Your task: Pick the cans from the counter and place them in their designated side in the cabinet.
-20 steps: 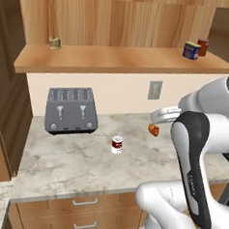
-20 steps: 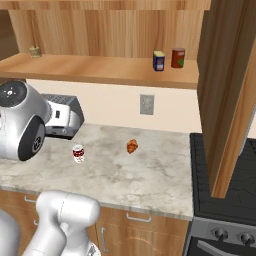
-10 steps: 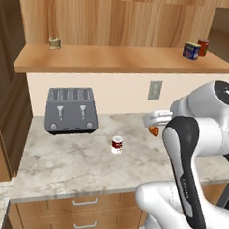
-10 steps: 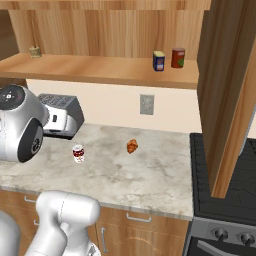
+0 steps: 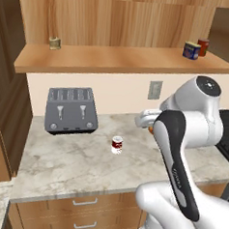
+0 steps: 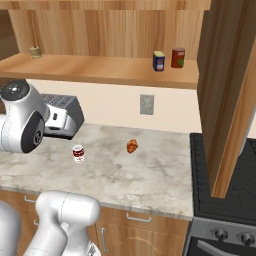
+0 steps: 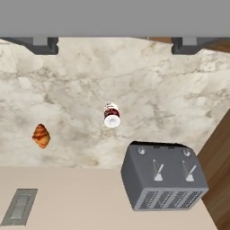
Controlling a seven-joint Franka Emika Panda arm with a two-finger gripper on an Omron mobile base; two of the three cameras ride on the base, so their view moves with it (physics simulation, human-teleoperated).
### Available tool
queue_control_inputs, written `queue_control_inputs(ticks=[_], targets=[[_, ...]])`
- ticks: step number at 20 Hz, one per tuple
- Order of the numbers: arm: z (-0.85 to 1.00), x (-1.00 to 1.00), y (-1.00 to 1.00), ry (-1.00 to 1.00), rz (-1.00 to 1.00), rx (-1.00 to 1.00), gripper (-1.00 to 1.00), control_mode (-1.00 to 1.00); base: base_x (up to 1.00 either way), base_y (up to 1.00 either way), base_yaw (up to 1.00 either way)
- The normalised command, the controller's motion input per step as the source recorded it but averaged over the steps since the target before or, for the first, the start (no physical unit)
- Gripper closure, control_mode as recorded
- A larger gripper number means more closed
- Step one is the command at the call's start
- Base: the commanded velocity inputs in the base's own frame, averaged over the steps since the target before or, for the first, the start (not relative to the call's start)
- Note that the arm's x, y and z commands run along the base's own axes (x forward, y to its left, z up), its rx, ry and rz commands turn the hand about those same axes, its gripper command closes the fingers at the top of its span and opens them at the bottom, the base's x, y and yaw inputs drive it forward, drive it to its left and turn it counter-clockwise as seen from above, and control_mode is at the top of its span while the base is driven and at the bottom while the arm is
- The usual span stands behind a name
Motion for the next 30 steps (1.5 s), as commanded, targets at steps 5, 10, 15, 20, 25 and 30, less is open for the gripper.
queue_control_inputs(ticks=[5, 10, 15, 20, 25, 30], targets=[[-0.17, 0.13, 0.21, 0.00, 0.00, 0.00, -1.00, -1.00, 0.00, 0.00, 0.00], [-0.12, 0.20, 0.14, -0.02, 0.00, 0.00, -1.00, -1.00, 0.00, 0.00, 0.00], [-0.04, 0.22, 0.02, -0.02, -0.01, 0.00, -1.00, -1.00, 0.00, 0.00, 0.00], [-0.02, 0.25, 0.00, 0.00, -0.01, -0.05, -1.00, -1.00, 0.00, 0.00, 0.00], [-0.08, 0.21, 0.00, 0.00, 0.00, -0.04, -1.00, -1.00, 0.00, 0.00, 0.00], [-0.23, 0.08, 0.02, 0.03, 0.00, 0.00, -1.00, -1.00, 0.00, 0.00, 0.00]])
